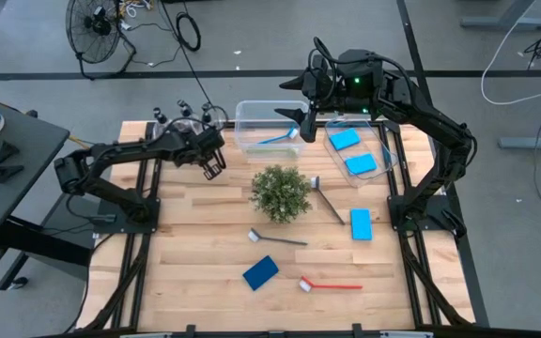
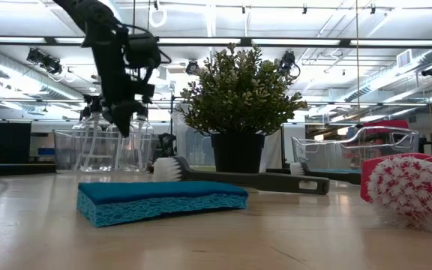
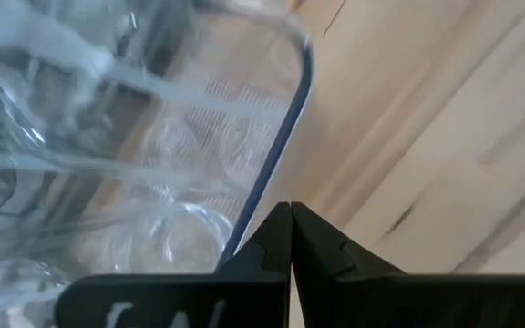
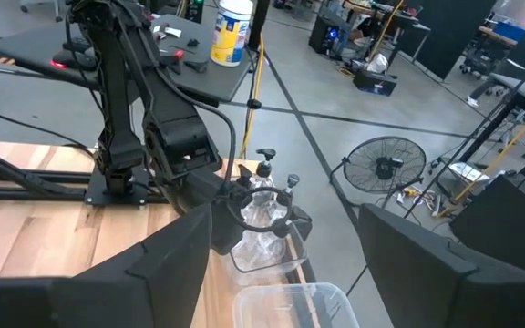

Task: Pick & Place Kitchen Sink Supplies
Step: Put the gray dish brush into the white bin

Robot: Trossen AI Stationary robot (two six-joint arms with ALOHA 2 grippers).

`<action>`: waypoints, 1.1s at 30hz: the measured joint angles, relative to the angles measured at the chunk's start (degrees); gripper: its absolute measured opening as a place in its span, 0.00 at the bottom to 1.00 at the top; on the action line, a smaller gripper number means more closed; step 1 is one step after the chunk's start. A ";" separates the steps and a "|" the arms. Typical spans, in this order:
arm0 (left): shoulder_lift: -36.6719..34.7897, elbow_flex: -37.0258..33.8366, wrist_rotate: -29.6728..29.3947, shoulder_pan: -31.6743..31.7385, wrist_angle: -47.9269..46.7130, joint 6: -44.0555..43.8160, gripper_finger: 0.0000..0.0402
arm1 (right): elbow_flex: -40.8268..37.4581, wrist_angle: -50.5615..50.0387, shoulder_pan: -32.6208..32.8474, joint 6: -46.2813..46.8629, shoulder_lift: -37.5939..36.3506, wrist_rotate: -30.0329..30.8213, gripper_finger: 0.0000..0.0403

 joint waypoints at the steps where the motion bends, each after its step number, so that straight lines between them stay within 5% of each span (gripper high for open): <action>1: -0.01 0.85 0.07 -0.29 -0.38 0.00 0.02 | 0.00 0.00 0.00 0.00 0.00 0.00 0.69; 15: -0.03 17.09 4.57 -3.78 -11.98 -1.27 0.04 | 0.00 -4.83 0.00 0.00 0.00 -0.11 0.69; 26: -0.47 26.99 16.08 -7.01 -14.98 -5.14 0.05 | 0.00 -15.66 0.13 0.02 -0.93 -0.67 0.69; 33: -0.49 29.61 18.85 -10.23 -14.76 -5.08 0.05 | -0.02 -25.67 0.17 3.63 -2.65 -6.13 0.69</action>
